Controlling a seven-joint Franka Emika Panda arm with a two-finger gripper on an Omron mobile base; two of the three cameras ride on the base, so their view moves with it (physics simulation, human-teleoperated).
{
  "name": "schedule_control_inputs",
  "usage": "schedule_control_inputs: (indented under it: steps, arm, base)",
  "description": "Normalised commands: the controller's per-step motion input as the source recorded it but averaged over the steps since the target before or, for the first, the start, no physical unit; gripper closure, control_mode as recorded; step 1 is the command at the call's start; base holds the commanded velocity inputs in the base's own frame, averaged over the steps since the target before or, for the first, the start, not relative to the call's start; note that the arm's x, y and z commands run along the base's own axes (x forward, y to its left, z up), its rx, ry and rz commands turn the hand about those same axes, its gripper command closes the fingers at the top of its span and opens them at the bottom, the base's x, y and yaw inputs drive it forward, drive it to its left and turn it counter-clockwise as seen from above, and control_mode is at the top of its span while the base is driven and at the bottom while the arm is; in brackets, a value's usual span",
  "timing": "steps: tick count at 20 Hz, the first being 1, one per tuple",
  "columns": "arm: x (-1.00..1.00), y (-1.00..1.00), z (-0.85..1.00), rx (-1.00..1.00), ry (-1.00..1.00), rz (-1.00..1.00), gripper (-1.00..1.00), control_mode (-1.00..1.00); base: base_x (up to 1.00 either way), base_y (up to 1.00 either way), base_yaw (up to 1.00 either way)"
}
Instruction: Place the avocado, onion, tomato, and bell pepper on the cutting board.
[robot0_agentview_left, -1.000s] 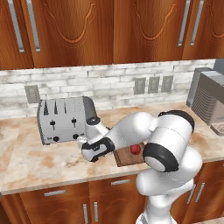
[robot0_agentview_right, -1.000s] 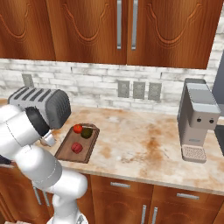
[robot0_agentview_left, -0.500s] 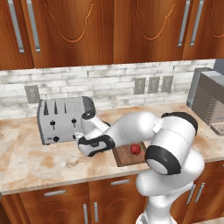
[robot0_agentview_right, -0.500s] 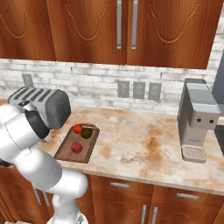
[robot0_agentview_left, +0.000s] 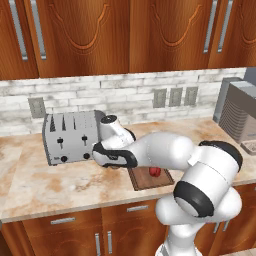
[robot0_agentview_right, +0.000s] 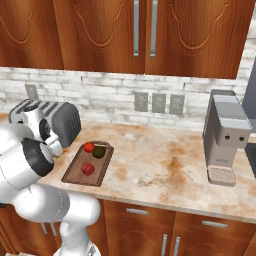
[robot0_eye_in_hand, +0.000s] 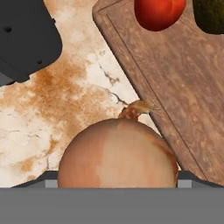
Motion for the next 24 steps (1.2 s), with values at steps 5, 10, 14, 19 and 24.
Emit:
schedule_control_inputs:
  steps: [5, 10, 14, 19, 24]
  arm:
    - [-0.15, -0.34, 0.2, -0.01, 0.07, 0.0, 1.0, -1.0]
    - [-0.11, -0.35, 0.11, -0.02, 0.07, -0.02, 1.0, -1.0]
    - [-0.01, -0.39, 0.01, -0.03, 0.04, -0.05, 1.0, -1.0]
    - [0.09, -0.32, 0.0, -0.04, 0.02, -0.03, 1.0, -1.0]
    - [0.2, -0.24, -0.04, -0.03, 0.01, 0.0, 1.0, -1.0]
  base:
    - [0.0, 0.0, 0.0]
    - [0.0, 0.0, 0.0]
    - [0.0, 0.0, 0.0]
    - [0.0, 0.0, 0.0]
    - [0.0, 0.0, 0.0]
